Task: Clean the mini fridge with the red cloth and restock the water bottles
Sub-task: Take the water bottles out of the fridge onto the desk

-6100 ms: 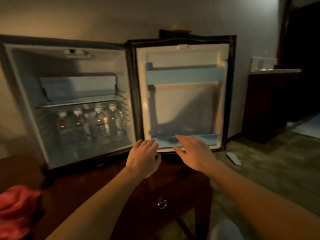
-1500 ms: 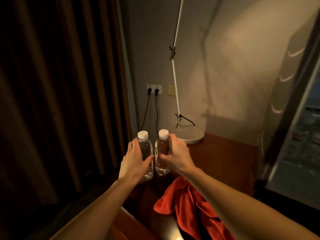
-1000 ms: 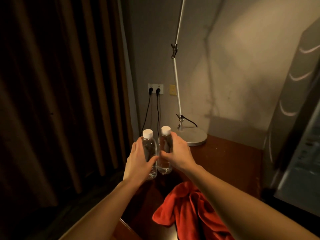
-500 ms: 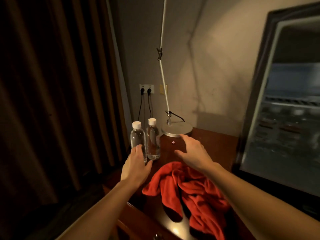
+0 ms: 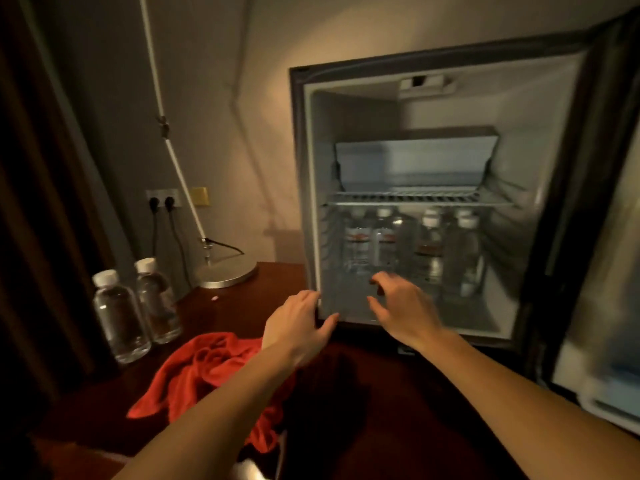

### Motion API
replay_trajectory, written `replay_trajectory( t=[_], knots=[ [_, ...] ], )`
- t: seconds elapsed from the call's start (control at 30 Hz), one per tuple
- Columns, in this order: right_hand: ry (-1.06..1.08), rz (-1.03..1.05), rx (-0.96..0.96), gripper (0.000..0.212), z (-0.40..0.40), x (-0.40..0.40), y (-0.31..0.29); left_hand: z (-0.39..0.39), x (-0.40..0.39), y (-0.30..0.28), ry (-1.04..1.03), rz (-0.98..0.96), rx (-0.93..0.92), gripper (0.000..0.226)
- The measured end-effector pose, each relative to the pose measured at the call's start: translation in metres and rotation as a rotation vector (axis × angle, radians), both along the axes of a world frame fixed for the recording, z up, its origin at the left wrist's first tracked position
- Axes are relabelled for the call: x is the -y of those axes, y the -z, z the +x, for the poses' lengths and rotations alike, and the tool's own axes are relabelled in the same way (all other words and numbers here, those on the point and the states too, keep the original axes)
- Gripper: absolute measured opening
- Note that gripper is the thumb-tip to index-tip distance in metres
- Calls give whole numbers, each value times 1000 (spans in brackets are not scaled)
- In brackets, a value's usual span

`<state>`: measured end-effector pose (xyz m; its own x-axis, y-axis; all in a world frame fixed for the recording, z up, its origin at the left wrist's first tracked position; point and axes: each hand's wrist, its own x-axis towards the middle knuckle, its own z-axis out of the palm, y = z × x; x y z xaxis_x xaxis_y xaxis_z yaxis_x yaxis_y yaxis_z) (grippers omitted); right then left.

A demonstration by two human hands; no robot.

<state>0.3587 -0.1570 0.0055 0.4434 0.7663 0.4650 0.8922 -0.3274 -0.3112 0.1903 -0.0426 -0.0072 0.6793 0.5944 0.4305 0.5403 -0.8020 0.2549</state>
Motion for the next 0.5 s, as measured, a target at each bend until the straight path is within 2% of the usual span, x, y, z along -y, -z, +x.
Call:
replay_trajectory(
  t=[0.13, 0.27, 0.33, 0.4, 0.5],
  knots=[
    [159, 89, -104, 40, 48, 29, -5, 61, 21, -8, 124, 13, -65, 59],
    [366, 207, -198, 64, 80, 41, -13, 111, 28, -19, 149, -65, -102, 61],
    [448, 318, -218, 69, 94, 40, -15, 132, 28, -23, 168, -140, -72, 62],
    [476, 412, -268, 72, 104, 36, -18, 152, 29, -28, 178, -201, -27, 65],
    [428, 419, -307, 81, 115, 21, -19, 183, 32, -32, 177, -244, 38, 75]
  ],
)
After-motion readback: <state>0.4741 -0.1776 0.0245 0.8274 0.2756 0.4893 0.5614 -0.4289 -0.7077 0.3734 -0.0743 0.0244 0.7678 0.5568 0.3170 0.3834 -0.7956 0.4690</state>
